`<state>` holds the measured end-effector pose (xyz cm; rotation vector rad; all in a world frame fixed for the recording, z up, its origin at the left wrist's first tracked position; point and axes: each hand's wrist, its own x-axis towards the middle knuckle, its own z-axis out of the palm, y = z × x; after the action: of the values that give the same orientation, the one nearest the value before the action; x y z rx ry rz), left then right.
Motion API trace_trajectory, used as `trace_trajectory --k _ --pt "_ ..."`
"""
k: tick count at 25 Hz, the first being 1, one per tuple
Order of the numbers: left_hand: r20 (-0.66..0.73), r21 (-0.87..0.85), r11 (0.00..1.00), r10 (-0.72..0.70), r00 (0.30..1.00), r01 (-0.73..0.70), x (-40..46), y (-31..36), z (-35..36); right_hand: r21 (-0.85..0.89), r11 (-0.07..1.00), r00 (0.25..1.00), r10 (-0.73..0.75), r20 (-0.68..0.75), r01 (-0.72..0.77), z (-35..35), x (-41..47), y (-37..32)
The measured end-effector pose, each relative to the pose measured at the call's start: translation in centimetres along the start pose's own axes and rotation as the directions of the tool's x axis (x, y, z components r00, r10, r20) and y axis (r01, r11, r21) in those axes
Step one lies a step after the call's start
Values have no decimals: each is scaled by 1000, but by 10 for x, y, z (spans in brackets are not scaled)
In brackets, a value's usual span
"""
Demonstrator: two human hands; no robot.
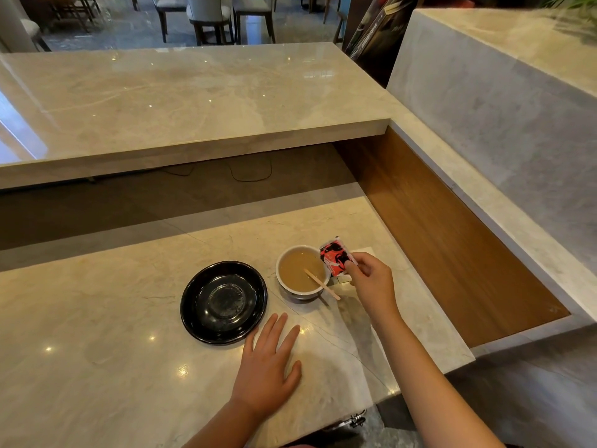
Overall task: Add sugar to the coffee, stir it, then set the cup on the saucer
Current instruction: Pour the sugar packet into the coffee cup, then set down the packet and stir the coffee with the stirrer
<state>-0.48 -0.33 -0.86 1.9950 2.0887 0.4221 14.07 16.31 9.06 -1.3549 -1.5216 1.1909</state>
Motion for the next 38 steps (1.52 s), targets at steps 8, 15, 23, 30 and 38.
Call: trace_trajectory --k 8,15,23,30,38 --pt "6 17 1000 -6 1000 6 0 -2 1 755 561 937 276 215 -339 -16 -11 5" --pt "22 37 999 -11 1000 11 0 -1 2 215 915 917 375 -136 -342 -65 -13 44" --pt "28 40 999 -17 999 16 0 -2 2 -302 896 915 219 -338 -326 -85 -17 93" --pt "30 18 1000 -16 999 16 -1 -2 2 -656 725 945 -22 -326 -209 -80 -18 96" --pt "24 34 999 -12 1000 11 -1 -2 1 -854 459 963 -221 156 244 -65 -44 100"
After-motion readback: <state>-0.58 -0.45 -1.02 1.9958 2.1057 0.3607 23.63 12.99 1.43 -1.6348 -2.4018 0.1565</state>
